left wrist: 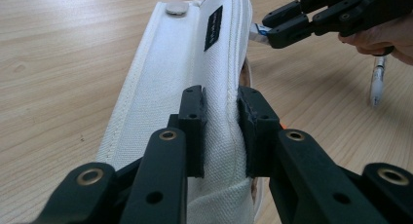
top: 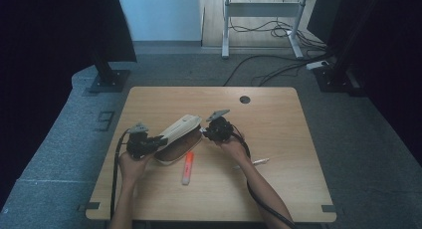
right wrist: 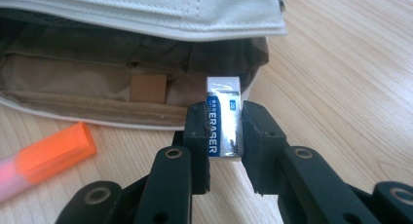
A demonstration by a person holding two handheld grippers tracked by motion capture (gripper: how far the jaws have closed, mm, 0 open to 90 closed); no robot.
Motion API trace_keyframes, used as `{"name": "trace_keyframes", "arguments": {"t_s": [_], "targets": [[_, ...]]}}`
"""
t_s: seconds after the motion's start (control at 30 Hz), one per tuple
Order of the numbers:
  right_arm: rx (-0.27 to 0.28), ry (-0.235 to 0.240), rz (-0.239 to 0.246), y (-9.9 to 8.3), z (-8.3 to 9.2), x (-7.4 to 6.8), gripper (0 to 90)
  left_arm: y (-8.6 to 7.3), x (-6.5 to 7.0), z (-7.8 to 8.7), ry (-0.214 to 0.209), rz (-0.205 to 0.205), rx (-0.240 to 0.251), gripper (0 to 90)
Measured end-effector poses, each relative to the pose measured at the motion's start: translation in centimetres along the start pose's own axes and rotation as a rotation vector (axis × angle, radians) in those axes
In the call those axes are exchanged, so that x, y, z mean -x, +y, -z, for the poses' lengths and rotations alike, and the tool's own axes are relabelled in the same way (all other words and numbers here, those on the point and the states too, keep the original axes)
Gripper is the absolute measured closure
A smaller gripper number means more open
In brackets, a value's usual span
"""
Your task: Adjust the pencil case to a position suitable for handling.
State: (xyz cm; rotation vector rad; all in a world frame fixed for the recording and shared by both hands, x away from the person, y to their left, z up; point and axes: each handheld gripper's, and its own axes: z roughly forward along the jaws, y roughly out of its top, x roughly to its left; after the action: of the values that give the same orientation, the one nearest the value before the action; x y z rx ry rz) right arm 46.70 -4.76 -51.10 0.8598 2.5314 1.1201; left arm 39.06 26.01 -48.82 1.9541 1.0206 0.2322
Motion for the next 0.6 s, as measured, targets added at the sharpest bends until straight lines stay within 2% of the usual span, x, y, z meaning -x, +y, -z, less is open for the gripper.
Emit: {"name": "trace_keyframes", "arguments": {"t_s": [0.6], "targets": [[-0.025, 0.014, 0.009, 1.4, -3.1, -0.6, 72.2, 0.0, 0.1, 0.0, 0.001, -0.010, -0.005, 73.7]]}}
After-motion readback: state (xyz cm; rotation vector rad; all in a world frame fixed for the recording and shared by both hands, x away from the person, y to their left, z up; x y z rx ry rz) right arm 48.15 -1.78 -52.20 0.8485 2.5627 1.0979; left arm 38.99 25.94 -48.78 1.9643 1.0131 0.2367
